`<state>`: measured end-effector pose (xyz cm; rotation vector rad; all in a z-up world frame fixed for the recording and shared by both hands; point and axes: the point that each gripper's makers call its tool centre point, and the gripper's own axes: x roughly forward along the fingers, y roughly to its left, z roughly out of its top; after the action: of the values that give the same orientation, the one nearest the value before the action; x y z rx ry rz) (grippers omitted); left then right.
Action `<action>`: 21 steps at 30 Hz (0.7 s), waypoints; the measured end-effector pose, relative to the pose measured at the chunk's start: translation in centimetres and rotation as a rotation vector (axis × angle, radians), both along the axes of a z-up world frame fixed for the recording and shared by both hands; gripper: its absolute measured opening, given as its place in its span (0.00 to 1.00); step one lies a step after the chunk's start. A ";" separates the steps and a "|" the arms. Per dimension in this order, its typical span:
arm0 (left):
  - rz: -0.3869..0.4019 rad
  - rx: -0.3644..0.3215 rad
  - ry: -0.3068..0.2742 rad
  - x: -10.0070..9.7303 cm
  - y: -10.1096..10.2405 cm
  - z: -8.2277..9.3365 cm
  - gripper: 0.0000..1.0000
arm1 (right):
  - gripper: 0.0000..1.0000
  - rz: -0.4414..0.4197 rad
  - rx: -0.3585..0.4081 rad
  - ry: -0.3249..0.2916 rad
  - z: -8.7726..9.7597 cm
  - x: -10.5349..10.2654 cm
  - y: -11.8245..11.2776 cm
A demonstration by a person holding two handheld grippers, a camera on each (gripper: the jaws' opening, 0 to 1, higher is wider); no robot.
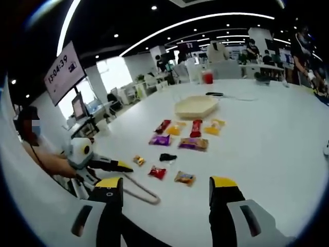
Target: Place the target food into the container with the food tongs after gripping and lifting it, then release it inside without dropping or visibly crushing the food.
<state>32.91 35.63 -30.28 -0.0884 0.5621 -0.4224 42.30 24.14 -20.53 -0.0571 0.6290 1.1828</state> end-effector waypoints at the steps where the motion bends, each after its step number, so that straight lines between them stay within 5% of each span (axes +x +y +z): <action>1: -0.002 0.007 -0.005 0.0 0.1 -0.1 0.56 | 0.69 -0.003 -0.008 -0.016 -0.1 0.1 -0.1; 21: -0.088 0.111 -0.021 -0.5 0.5 -0.5 0.34 | 0.65 -0.030 0.037 -0.032 0.1 -0.1 0.5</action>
<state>32.42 36.18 -30.78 0.0475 0.5695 -0.4762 42.20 24.60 -20.42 -0.0351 0.5781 1.1615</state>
